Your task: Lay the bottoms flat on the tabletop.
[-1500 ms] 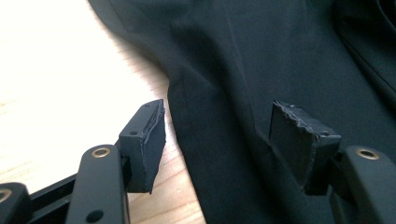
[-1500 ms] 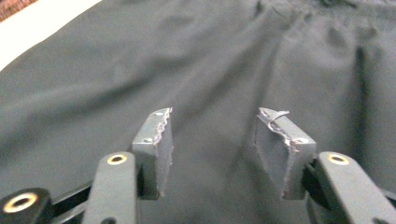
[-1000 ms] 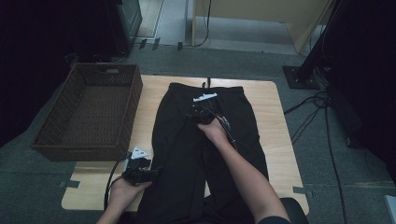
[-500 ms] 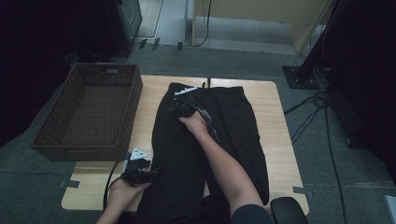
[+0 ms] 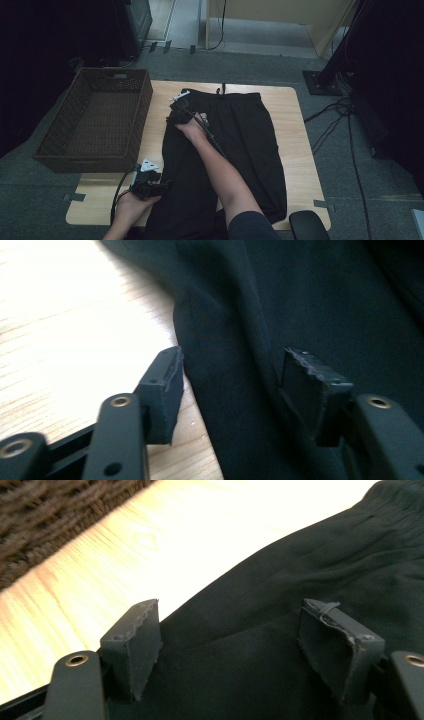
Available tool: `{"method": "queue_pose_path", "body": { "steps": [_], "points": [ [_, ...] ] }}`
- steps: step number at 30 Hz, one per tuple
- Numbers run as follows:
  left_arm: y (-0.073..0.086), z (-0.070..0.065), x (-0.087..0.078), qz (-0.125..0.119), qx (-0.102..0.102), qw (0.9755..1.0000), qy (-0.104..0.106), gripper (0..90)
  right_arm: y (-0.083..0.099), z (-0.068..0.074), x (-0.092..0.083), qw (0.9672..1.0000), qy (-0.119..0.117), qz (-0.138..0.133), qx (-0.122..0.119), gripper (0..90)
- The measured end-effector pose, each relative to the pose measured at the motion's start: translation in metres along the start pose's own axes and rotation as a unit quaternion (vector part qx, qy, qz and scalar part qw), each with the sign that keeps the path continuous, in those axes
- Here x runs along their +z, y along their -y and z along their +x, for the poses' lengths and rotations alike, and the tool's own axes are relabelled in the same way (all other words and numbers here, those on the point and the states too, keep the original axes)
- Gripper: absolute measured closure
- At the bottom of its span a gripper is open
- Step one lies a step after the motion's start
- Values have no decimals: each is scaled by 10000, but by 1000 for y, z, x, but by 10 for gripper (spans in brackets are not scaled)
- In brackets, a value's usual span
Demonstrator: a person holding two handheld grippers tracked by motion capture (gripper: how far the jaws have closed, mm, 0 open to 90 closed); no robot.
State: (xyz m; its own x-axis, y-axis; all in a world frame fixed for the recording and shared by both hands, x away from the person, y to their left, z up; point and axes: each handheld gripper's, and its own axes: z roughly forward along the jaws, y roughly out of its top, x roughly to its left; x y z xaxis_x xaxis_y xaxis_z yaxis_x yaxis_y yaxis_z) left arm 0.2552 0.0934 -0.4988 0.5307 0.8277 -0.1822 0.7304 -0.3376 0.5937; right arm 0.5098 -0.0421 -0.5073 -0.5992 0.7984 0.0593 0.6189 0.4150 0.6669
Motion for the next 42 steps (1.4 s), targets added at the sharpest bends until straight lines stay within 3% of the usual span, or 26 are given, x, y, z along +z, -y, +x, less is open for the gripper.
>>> {"method": "queue_pose_path", "body": {
  "steps": [4, 6, 8, 11, 14, 18, 21, 26, 29, 33, 37, 39, 42],
  "points": [
    [1, -3, 1, -32, 133, 9999, 4, 551, 0, 6, 5, 9997, 170, -134, 127, 258],
    [1, -4, 1, -15, 200, 9998, -25, 647, 0, 11, 6, 9993, 344, -129, -32, 282],
    [1, -5, 2, -3, 230, 9997, 9, 718, 1, 12, 7, 9990, 395, -209, 31, 326],
    [2, -5, 2, 60, 268, 9996, 15, 851, 2, 16, 7, 9982, 468, -357, 83, 461],
    [2, -4, -2, 149, 271, 9995, -82, 885, 1, 22, 7, 9981, 467, -410, 21, 599],
    [5, 5, -10, 175, 68, 9996, -207, 892, -3, 31, 11, 9979, 477, -436, -66, 759],
    [6, 10, -16, 118, -82, 9996, -246, 894, -7, 38, 15, 9987, 283, -414, -33, 836],
    [5, 11, -23, -123, -209, 9996, -108, 894, -18, 55, 21, 9988, -290, -304, 241, 847],
    [3, 10, -27, -359, -253, 9990, 6, 894, -21, 59, 15, 9986, -261, -454, 64, 851],
    [-7, 5, -34, -727, -419, 9960, 322, 894, -28, 47, -6, 9967, -414, -677, 162, 851],
    [-24, -10, -34, -807, -108, 9959, 394, 895, -35, 27, -31, 9952, -368, -893, 185, 851],
    [-33, -20, -31, -817, -46, 9954, 500, 895, -33, 11, -40, 9956, -264, -878, 193, 851],
    [-48, -40, -26, -867, 231, 9941, 610, 895, -25, -14, -56, 9942, -293, -928, 459, 851]
  ]
}}
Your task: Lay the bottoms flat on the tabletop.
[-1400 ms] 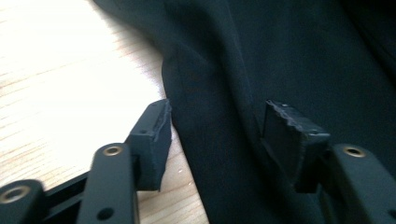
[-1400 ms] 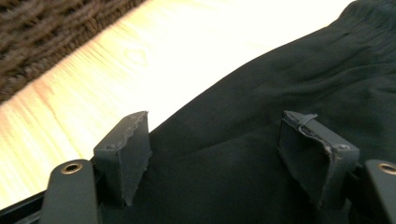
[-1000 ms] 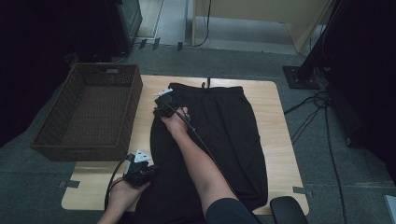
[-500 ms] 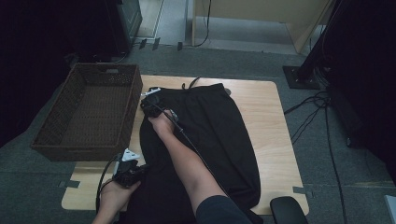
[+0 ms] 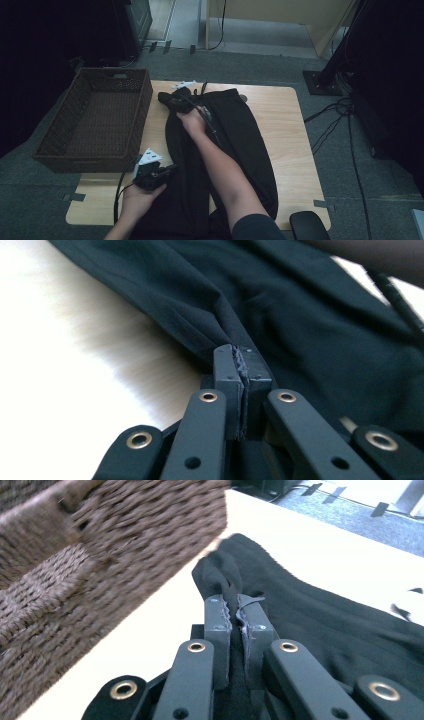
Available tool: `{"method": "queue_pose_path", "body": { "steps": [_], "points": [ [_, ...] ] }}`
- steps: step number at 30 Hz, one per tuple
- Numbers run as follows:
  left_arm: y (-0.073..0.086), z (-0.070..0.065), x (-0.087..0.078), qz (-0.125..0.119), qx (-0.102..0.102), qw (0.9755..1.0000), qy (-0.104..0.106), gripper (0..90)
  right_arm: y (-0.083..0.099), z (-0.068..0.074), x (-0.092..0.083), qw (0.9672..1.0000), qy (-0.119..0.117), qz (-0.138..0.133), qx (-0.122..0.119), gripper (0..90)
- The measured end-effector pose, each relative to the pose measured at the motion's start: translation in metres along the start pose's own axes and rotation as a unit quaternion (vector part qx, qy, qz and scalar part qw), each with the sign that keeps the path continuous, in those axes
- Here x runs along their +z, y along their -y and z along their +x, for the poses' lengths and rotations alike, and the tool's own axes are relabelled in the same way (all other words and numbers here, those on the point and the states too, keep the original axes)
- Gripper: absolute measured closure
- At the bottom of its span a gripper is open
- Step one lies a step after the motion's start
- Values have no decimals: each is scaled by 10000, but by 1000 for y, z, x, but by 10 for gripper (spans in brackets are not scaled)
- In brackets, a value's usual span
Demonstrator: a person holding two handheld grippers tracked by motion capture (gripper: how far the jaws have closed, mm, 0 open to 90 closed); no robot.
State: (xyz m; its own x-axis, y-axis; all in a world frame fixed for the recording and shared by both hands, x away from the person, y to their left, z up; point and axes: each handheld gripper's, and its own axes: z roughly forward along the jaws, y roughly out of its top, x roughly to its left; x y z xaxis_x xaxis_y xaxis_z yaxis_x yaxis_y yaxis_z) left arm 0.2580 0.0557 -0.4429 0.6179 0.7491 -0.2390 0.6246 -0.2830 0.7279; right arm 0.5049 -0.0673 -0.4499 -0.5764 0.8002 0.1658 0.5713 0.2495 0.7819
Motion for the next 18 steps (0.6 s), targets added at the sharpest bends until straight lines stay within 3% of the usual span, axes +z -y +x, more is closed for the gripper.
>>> {"method": "queue_pose_path", "body": {
  "steps": [2, 6, 8, 12, 15, 18],
  "points": [
    [-10, -15, 7, -17, 225, 9997, 67, 894, 1, -13, -17, 9998, -56, -188, 98, 851],
    [-24, -39, 30, 92, 637, 9978, 169, 893, 14, -47, -46, 9991, 267, -285, 157, 849],
    [-25, -46, 48, 226, 688, 9971, 223, 892, 25, -65, -55, 9982, 453, -239, 307, 849],
    [-18, -49, 82, 623, 652, 9955, 288, 889, 49, -92, -58, 9960, 750, 153, 457, 845],
    [-11, -46, 99, 867, 625, 9941, 190, 889, 65, -101, -52, 9944, 829, 399, 517, 842],
    [-4, -38, 105, 947, 542, 9939, 126, 890, 75, -102, -45, 9938, 835, 546, 501, 837]
  ]
}}
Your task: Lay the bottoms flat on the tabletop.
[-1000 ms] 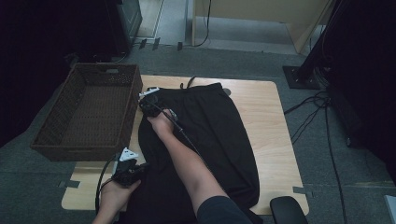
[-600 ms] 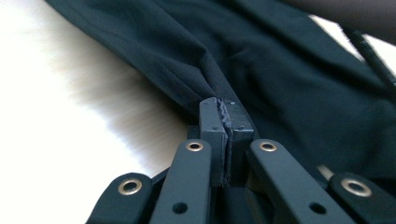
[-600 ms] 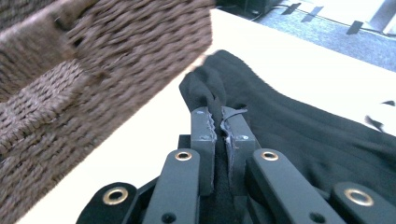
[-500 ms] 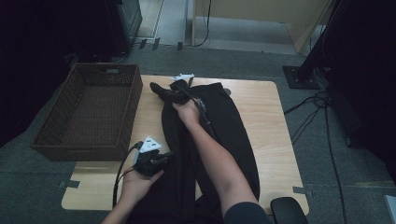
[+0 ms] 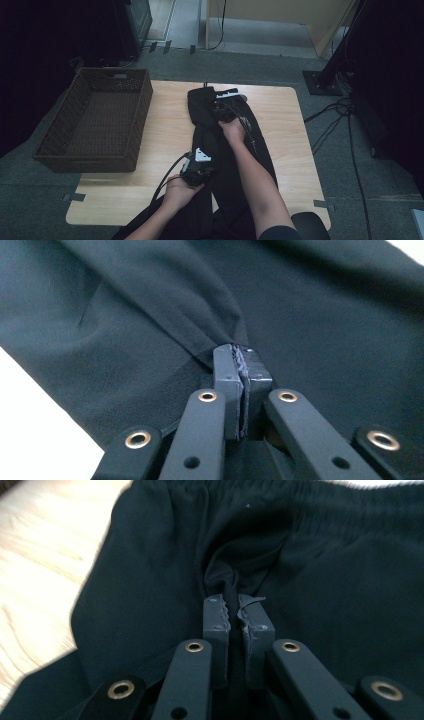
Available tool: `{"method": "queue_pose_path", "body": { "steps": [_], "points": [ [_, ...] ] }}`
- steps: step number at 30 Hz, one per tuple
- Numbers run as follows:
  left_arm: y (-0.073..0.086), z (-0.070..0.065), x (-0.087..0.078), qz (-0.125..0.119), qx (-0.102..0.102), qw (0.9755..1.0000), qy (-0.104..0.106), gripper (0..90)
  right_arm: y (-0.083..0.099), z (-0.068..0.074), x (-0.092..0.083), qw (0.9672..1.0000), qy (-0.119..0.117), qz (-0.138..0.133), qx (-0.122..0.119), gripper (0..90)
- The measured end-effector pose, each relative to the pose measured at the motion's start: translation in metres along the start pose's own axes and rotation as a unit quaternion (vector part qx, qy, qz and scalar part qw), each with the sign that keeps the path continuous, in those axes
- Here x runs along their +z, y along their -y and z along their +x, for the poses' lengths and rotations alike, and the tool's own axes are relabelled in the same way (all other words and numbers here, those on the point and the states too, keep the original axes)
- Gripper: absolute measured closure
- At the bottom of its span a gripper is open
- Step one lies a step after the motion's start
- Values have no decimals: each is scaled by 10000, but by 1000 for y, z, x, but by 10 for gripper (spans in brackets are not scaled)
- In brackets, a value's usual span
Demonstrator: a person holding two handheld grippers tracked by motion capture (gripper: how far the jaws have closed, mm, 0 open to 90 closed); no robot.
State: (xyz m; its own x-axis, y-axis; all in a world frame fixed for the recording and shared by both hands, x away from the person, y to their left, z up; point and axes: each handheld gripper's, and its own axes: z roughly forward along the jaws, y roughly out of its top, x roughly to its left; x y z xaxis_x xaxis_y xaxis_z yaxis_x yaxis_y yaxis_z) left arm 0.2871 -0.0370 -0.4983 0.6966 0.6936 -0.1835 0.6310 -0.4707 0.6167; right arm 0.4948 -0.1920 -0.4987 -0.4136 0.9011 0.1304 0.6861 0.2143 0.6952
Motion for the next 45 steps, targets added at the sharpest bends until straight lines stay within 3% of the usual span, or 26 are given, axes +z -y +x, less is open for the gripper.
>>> {"method": "queue_pose_path", "body": {
  "steps": [2, 6, 10, 16, 22, 25, 32, 35, 39, 42, 45],
  "points": [
    [3, 5, 0, 0, -42, 10000, 8, 890, 3, 2, 5, 9999, 31, 90, -58, 835],
    [9, 17, -6, -14, -87, 9999, -67, 891, 3, 8, 11, 9999, 93, 3, -117, 834],
    [17, 32, -18, -12, -59, 9996, -274, 892, 1, 17, 15, 9996, 220, -27, -157, 832],
    [31, 65, -42, 105, -211, 9974, -674, 893, -7, 35, 27, 9995, 272, -67, -153, 832],
    [47, 92, -66, 248, -374, 9931, -1083, 893, -16, 62, 42, 9997, 91, -78, -199, 831],
    [54, 95, -75, 342, -266, 9898, -1359, 893, -20, 79, 50, 9997, -59, -103, -200, 830],
    [63, 101, -86, 478, -321, 9845, -1659, 893, -23, 107, 64, 9988, -370, -303, -69, 829],
    [65, 107, -89, 455, -483, 9841, -1646, 893, -25, 109, 66, 9987, -419, -260, -96, 828],
    [61, 108, -95, 214, -697, 9866, -1456, 894, -32, 106, 63, 9982, -575, -100, -157, 839],
    [49, 98, -109, -226, -801, 9890, -1221, 896, -38, 101, 54, 9976, -655, -181, -142, 841],
    [33, 79, -119, -570, -690, 9910, -1000, 897, -48, 96, 38, 9958, -792, -396, -223, 841]
  ]
}}
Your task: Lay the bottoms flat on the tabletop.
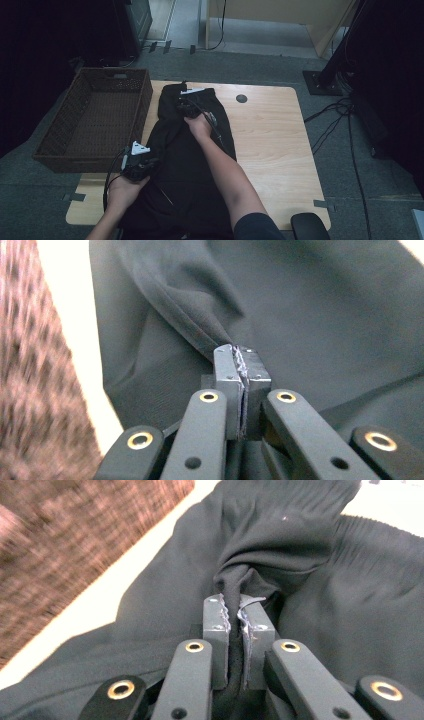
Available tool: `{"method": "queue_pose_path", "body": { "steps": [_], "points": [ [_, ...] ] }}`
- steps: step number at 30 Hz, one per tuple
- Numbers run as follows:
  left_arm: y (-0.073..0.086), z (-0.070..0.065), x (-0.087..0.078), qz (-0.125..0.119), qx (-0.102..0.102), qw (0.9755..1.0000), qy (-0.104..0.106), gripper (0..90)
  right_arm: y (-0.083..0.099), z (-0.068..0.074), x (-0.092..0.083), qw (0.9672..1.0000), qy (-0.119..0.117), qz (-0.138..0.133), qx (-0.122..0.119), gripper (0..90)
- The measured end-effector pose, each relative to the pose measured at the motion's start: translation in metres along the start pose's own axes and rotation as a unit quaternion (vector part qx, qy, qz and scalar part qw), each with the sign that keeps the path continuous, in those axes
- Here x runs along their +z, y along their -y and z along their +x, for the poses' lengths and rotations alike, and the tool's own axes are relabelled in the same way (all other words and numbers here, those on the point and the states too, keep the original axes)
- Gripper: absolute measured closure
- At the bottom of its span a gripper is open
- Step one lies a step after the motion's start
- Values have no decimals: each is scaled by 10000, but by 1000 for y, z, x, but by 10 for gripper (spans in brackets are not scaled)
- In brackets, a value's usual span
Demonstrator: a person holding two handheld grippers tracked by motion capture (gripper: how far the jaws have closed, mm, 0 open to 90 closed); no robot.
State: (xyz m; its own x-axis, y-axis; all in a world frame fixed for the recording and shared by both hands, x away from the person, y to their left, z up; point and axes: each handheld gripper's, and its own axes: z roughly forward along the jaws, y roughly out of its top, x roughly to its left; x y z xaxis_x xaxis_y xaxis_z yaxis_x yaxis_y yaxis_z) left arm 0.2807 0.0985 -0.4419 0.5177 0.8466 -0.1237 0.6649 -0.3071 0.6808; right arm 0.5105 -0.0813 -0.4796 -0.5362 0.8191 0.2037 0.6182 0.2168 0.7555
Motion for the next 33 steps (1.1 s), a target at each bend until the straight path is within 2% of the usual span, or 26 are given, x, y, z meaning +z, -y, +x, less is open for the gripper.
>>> {"method": "queue_pose_path", "body": {
  "steps": [3, 5, 7, 10, 12, 14, 15, 18, 20, 21, 24, 26, 28, 29, 31, 33],
  "points": [
    [-19, -30, -12, -373, 256, 9986, 289, 898, -15, -6, -26, 9994, -131, -305, -86, 842],
    [-33, -53, -15, -619, 410, 9959, 512, 898, -25, -15, -47, 9983, -212, -549, -26, 842],
    [-44, -75, -12, -783, 528, 9927, 756, 898, -31, -23, -66, 9970, -237, -730, 20, 842],
    [-52, -103, 8, -855, 611, 9897, 969, 896, -31, -40, -87, 9971, -59, -754, -12, 837],
    [-52, -114, 27, -774, 525, 9890, 1143, 893, -26, -55, -93, 9977, 87, -670, 4, 830],
    [-50, -123, 47, -613, 591, 9894, 1180, 889, -16, -69, -95, 9980, 315, -546, 16, 823],
    [-48, -124, 58, -526, 541, 9898, 1212, 889, -11, -75, -94, 9980, 433, -461, 26, 819],
    [-44, -123, 82, -226, 364, 9895, 1381, 877, 6, -92, -87, 9975, 692, -106, 62, 810],
    [-42, -119, 90, -35, 285, 9865, 1615, 782, 16, -99, -84, 9968, 797, 86, 36, 739],
    [-42, -118, 90, 7, 301, 9858, 1652, 710, 19, -101, -83, 9960, 886, 123, 34, 669],
    [-45, -109, 81, -82, 362, 9859, 1633, 592, 19, -102, -92, 9948, 1002, -136, 118, 584],
    [-49, -99, 73, -132, 399, 9875, 1516, 575, 15, -100, -100, 9950, 964, -265, 82, 606],
    [-52, -87, 68, -115, 431, 9902, 1320, 580, 13, -93, -107, 9962, 820, -290, 63, 693],
    [-52, -79, 67, -79, 444, 9914, 1231, 585, 13, -90, -108, 9967, 758, -274, 39, 709],
    [-52, -65, 66, 24, 458, 9934, 1055, 600, 17, -80, -110, 9975, 670, -202, -59, 731],
    [-51, -52, 65, 48, 355, 9952, 911, 604, 27, -69, -110, 9983, 541, -169, -122, 735]
  ]
}}
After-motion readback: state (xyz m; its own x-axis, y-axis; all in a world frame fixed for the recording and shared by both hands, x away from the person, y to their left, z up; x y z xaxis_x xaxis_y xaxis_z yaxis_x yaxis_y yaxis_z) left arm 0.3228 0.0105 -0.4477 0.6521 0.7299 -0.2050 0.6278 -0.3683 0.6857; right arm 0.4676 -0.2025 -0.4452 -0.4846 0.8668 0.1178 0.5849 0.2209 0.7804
